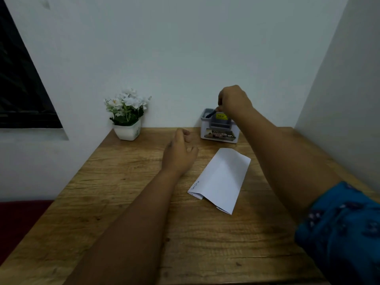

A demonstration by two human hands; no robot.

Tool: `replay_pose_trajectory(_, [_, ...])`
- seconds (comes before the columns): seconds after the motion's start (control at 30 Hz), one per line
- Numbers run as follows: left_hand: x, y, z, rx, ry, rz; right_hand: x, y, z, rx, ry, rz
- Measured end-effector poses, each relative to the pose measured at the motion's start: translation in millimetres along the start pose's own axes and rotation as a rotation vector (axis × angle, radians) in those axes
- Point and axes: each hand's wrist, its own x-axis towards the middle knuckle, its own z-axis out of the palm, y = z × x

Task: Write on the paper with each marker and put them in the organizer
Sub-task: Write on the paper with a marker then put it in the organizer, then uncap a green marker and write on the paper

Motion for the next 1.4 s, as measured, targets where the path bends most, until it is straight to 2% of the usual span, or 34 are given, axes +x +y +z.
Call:
replay_pose_trajectory(0.1, [1.5, -3.1, 2.2, 0.023, 0.008, 0.006, 9.7, -6.3, 13.2, 0.045, 0.019, -0.067])
replay_pose_trajectory(0.2, [2.9, -2.3, 2.7, 0.035, 0.009, 0.014, 10.9, -10.1, 32.8, 0.234, 0.095, -0.157])
replay_pose_trajectory(0.27, [3.0, -2.2, 3.3, 0.037, 0.005, 0.013, 6.8, -9.3, 44.4, 0.354, 0.077, -0.155])
replay_pose_trajectory(0.37, [2.5, -3.1, 4.1, 0.035, 0.001, 0.015, 2.5, 5.7, 53.6, 0.452, 0.131, -0.072])
replay_pose_trajectory(0.47, [3.2, -3.5, 4.9, 0.036, -0.001, 0.017, -2.3, 39.9, 55.4, 0.45, 0.266, 0.13])
replay_pose_trajectory(0.53, [3.0, -3.1, 5.3, 0.031, -0.008, 0.019, -9.3, 61.0, 60.6, 0.558, 0.123, 0.308])
replay_pose_trajectory(0.6, [2.5, -3.1, 6.1, 0.029, -0.015, 0.022, -18.9, 71.6, 73.7, 0.796, -0.066, 0.406])
replay_pose_trajectory(0.67, [2.0, -3.2, 6.4, 0.034, -0.011, 0.021, -23.8, 76.6, 93.5, 1.064, -0.16, 0.42])
replay_pose_trajectory(0.73, [2.0, -3.3, 5.4, 0.041, 0.001, 0.01, -23.7, 79.4, 109.2, 1.156, -0.152, 0.379])
replay_pose_trajectory(0.87, [3.3, -5.2, 2.0, 0.042, 0.014, -0.029, -14.8, 70.0, 120.3, 1.144, -0.186, 0.266])
replay_pose_trajectory(1.07, [5.2, -8.3, 0.1, 0.034, 0.045, -0.11, 1.4, 21.5, 124.6, 0.939, -0.243, 0.083])
replay_pose_trajectory(1.27, [7.5, -12.3, -0.6, 0.033, 0.048, -0.11, 9.7, -13.9, 132.1, 0.846, -0.228, 0.029])
replay_pose_trajectory(1.4, [8.6, -12.9, -0.8, 0.039, 0.024, -0.111, 9.2, -17.1, 128.4, 0.691, -0.25, 0.028])
